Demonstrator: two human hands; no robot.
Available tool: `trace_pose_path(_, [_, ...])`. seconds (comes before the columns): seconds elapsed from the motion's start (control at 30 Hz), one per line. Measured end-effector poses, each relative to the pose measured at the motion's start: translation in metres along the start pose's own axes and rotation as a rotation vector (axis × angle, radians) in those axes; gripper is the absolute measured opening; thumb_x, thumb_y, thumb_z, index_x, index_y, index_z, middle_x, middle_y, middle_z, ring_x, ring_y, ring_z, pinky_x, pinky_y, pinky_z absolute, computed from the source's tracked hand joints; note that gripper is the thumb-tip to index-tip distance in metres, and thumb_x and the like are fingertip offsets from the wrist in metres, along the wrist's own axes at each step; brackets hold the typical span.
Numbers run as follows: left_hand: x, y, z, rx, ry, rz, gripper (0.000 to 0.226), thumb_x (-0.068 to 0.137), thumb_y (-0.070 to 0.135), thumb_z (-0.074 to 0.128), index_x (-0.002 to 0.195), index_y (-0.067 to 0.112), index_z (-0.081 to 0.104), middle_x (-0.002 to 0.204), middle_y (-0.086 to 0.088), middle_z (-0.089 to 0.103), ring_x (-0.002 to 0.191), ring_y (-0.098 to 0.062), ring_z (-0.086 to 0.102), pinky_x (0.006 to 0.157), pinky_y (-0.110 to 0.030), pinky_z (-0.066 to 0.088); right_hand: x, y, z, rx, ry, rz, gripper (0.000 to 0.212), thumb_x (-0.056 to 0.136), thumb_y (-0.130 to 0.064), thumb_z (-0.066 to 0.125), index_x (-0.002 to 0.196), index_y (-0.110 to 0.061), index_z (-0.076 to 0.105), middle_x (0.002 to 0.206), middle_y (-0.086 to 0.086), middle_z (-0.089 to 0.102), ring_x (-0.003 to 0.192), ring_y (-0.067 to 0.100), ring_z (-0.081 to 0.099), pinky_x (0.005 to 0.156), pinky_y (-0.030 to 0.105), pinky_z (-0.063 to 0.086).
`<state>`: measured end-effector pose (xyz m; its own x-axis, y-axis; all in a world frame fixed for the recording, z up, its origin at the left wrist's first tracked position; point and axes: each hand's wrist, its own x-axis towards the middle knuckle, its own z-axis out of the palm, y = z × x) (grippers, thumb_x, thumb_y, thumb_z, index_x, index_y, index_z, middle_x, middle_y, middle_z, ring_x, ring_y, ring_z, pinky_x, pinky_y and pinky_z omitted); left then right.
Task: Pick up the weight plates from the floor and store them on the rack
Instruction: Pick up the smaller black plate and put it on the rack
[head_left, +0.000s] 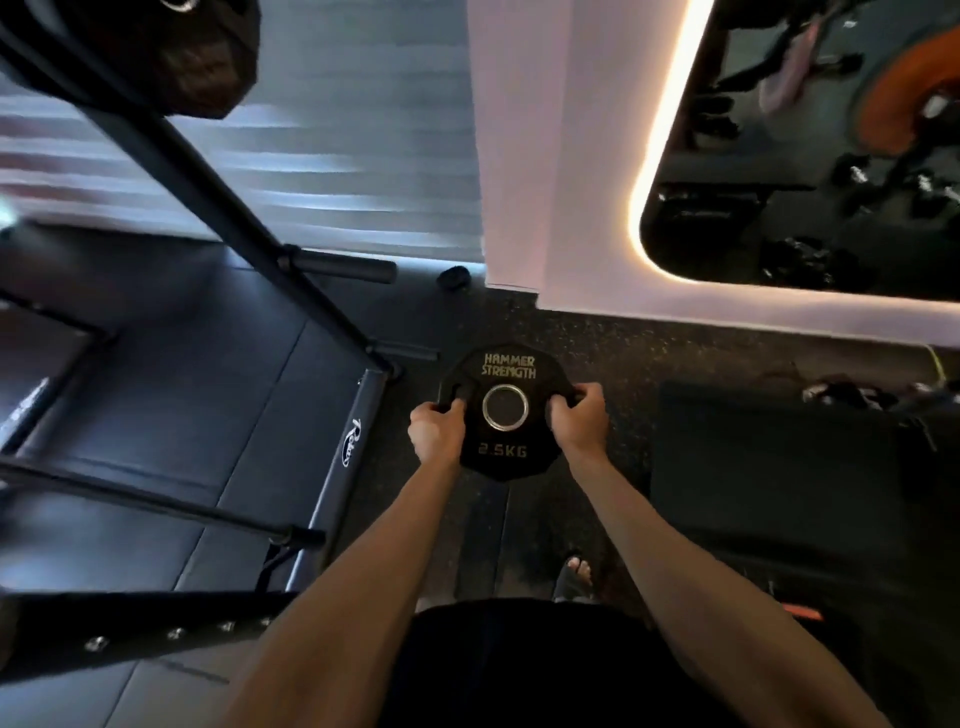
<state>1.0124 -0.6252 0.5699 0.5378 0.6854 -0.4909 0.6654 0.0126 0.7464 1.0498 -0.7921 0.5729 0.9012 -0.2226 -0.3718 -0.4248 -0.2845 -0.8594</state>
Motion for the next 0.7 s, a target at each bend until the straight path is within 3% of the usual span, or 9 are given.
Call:
trace_pose_path(0.17, [0.016,0.032,0.023,-0.05,0.124,-0.078,0.035,0.087,0.032,0.066,0.112,0.008,0.069,0.111,-0.015,0.07,0.106,-0.032,0.065,0.089,-0.037,0.052,0.061,-0.036,0.006,-0.138,-0.15,-0.028,0.032,0.096,-0.018,0.06,0.125,-0.006,0.051,0.107,0.005,0.058,0.092,0.017,0.055,0.061,0.02,0.038])
trace_pose_path(0.27, [0.034,0.046,0.03,-0.084,0.198,-0.131,0.037,0.087,0.032,0.066,0.115,0.009,0.069,0.113,-0.015,0.07,0.11,-0.032,0.064,0.093,-0.037,0.05,0.089,-0.057,0.021,-0.193,-0.214,-0.08,0.034,0.095,-0.019,0.06,0.124,-0.004,0.053,0.114,0.011,0.063,0.099,0.021,0.06,0.073,0.024,0.042])
trace_pose_path(0.43, [0.081,0.059,0.035,-0.154,0.271,-0.196,0.037,0.085,0.036,0.067,0.107,0.007,0.071,0.104,-0.013,0.072,0.098,-0.029,0.067,0.089,-0.038,0.055,0.132,-0.088,0.059,-0.255,-0.313,-0.158,0.035,0.095,-0.018,0.061,0.124,-0.002,0.054,0.113,0.011,0.063,0.096,0.019,0.058,0.075,0.024,0.039])
trace_pose_path(0.6, [0.14,0.073,0.038,-0.198,0.296,-0.178,0.049,0.08,0.054,0.061,0.101,0.011,0.071,0.098,-0.01,0.072,0.092,-0.027,0.069,0.088,-0.044,0.057,0.177,-0.115,0.104,-0.293,-0.415,-0.212,0.034,0.094,-0.019,0.062,0.124,-0.006,0.052,0.107,0.003,0.059,0.09,0.013,0.058,0.062,0.014,0.044])
trace_pose_path(0.7, [0.166,0.09,0.035,-0.192,0.306,-0.136,0.053,0.085,0.058,0.059,0.11,0.012,0.07,0.101,-0.009,0.072,0.096,-0.025,0.068,0.09,-0.041,0.055,0.198,-0.133,0.127,-0.321,-0.442,-0.203,0.035,0.094,-0.019,0.062,0.125,-0.008,0.05,0.115,0.007,0.062,0.099,0.02,0.064,0.081,0.03,0.056])
